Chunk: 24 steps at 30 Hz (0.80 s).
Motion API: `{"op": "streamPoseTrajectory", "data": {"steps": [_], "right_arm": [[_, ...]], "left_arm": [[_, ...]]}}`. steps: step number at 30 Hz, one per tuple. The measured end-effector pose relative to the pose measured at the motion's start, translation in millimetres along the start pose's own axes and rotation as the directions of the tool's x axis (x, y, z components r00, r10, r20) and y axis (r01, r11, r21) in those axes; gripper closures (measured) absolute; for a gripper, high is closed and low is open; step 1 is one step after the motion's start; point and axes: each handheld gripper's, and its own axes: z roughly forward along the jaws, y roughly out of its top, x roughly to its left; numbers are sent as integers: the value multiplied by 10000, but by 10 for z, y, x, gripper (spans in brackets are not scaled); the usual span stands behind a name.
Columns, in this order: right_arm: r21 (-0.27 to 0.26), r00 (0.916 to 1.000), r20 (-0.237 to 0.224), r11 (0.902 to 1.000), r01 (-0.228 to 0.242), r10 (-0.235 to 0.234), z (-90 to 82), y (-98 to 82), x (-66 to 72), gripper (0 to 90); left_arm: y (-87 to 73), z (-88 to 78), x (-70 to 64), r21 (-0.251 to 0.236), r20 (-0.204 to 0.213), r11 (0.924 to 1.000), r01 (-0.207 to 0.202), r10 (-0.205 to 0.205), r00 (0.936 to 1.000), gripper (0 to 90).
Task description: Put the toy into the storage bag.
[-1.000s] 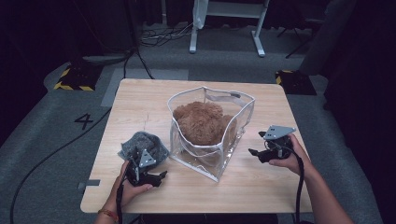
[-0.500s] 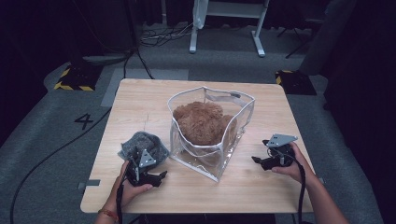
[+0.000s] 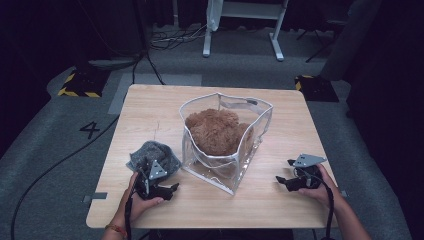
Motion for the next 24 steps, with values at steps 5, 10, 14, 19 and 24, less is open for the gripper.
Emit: {"op": "streamPoseTrajectory", "data": {"steps": [5,10,14,19,24], "right_arm": [[-329,9968,-94,9963,-791,788,-40,-180,-19,169],[-440,9875,71,9867,-1568,1572,-97,-283,-45,160],[-444,9861,207,9855,-1639,1649,-113,-297,-32,158],[-444,9860,205,9854,-1644,1654,-112,-297,-32,158],[-438,9859,197,9853,-1650,1660,-111,-297,-34,157]], "left_arm": [[0,1,0,1,-14,10000,3,-3,10000,158],[1,1,0,1,-35,10000,13,-13,10000,158],[1,1,0,2,-34,10000,13,-13,10000,158],[1,1,-3,2,-24,10000,24,-24,10000,159],[1,2,-2,3,-17,10000,46,-46,10000,158]]}}
